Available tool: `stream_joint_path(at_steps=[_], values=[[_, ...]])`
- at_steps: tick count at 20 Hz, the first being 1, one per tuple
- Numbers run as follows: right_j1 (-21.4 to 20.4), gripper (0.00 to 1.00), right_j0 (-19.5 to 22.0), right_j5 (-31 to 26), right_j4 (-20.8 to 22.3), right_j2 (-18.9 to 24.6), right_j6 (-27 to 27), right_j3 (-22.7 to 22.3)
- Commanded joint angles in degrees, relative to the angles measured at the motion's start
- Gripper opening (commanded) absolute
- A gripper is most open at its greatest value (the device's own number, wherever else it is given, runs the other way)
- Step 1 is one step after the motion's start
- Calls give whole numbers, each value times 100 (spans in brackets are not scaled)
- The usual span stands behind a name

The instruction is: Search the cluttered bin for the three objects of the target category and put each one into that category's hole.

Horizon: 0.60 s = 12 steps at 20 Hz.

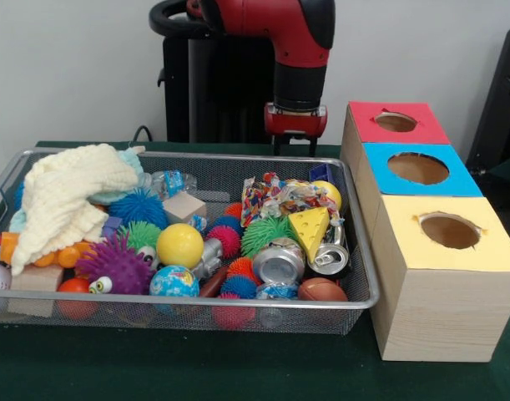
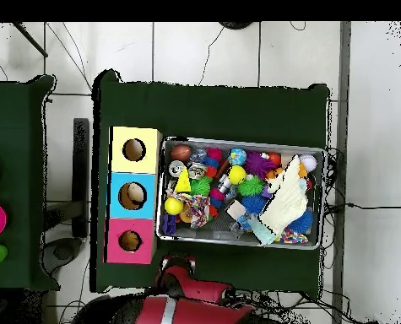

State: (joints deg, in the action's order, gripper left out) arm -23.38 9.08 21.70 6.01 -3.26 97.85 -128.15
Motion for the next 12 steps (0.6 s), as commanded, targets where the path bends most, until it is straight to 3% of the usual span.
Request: stream_joint_path(at_steps=[1,12], values=[[-865,100,-294,-1467,-712,-144,672,743],[-903,100,-543,-2034,-599,-388,702,1079]])
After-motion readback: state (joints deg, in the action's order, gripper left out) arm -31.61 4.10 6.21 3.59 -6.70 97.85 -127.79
